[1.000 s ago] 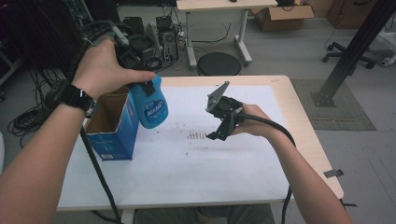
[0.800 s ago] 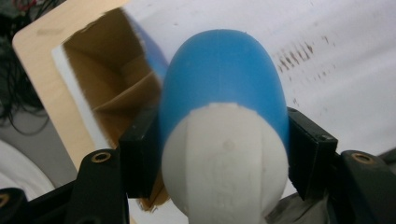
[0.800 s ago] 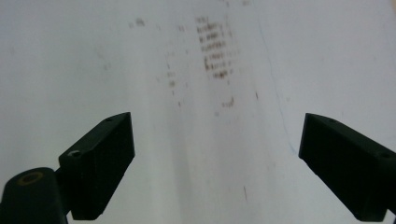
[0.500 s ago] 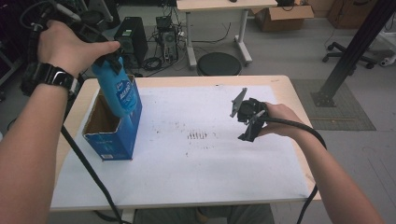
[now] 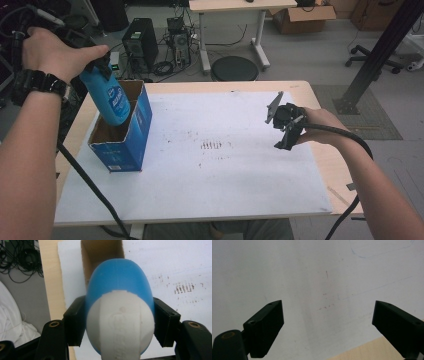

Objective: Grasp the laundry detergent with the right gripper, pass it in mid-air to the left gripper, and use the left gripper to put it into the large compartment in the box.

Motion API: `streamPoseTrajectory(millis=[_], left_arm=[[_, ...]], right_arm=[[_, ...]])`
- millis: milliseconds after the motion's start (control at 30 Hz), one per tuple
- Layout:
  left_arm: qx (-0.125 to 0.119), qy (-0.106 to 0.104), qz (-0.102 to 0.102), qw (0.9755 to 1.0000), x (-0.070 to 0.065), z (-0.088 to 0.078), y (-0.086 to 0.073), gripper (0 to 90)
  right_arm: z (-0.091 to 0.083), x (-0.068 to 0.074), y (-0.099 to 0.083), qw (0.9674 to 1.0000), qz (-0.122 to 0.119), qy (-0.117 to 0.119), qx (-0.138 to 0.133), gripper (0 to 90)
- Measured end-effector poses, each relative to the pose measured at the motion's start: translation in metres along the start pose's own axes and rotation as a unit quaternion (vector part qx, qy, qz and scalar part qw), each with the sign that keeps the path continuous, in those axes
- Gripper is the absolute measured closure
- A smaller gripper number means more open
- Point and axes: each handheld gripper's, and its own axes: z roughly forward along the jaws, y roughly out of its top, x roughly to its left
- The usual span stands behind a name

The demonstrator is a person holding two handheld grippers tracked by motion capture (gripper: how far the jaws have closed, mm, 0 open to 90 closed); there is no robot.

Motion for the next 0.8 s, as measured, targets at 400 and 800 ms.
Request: streamPoseTrajectory(millis=[400,800], left_arm=[[0.021,0.011,-0.011,0.9997,0.009,0.036,-0.009,38.1],[0.047,0.001,-0.010,0.9988,0.011,0.084,-0.021,38.1]], right_arm=[[0.000,0.001,-0.006,0.9999,-0.007,0.006,0.009,9.5],[0.006,0.005,-0.005,0.9993,-0.019,0.004,0.034,9.6]])
